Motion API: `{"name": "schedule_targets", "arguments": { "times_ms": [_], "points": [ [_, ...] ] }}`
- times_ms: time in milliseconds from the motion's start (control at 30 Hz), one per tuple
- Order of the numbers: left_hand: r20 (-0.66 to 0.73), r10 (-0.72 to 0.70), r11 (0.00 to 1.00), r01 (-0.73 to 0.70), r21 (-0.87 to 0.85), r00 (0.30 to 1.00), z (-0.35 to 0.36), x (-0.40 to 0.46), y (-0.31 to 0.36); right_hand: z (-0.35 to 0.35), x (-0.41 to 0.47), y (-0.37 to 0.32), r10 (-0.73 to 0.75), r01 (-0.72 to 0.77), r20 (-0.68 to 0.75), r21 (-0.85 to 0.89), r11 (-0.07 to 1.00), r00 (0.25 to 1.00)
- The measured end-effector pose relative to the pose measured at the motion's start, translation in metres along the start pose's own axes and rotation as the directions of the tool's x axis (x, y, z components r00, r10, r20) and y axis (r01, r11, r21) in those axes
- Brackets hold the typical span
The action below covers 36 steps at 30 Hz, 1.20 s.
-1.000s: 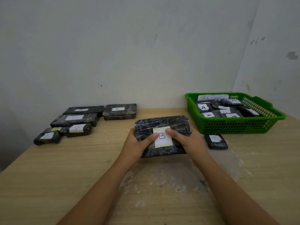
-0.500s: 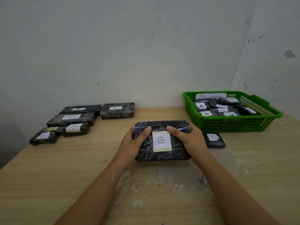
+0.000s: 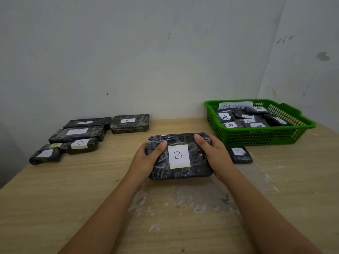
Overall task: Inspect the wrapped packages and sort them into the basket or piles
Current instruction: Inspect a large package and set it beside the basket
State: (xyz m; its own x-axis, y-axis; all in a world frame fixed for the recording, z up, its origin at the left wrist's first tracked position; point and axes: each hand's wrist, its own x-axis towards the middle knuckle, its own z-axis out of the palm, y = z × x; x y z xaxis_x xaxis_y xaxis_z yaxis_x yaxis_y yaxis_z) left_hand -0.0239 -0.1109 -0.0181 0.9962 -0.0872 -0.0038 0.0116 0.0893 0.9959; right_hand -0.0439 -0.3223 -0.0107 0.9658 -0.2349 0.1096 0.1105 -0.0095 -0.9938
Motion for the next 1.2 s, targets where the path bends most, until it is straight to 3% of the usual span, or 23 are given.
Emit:
{"name": "schedule_targets", "arguments": {
  "times_ms": [133,300,433,900,1200],
  "points": [
    [0.004,0.021,0.999,-0.022,0.030,1.000,0.000,-0.001,0.000,0.001,-0.005,-0.007,0.035,-0.035,0.001,0.019,0.999,0.999],
    [0.024,0.090,0.988,-0.092,0.126,0.996,0.000,-0.003,-0.001,0.005,-0.012,-0.010,0.005,-0.021,-0.083,-0.186,0.982,0.997],
    [0.059,0.117,0.979,-0.125,0.162,0.991,0.001,-0.006,0.000,0.008,-0.016,-0.012,-0.021,-0.011,-0.144,-0.217,0.976,0.989],
    [0.059,0.140,0.971,-0.148,0.186,0.988,-0.003,-0.004,-0.004,0.017,-0.019,-0.003,-0.076,0.038,-0.162,-0.229,0.973,0.984],
    [0.054,0.086,0.975,-0.095,0.200,0.995,-0.008,-0.001,-0.004,0.016,-0.015,0.003,-0.053,0.024,-0.098,-0.270,0.963,0.994]
  ]
}}
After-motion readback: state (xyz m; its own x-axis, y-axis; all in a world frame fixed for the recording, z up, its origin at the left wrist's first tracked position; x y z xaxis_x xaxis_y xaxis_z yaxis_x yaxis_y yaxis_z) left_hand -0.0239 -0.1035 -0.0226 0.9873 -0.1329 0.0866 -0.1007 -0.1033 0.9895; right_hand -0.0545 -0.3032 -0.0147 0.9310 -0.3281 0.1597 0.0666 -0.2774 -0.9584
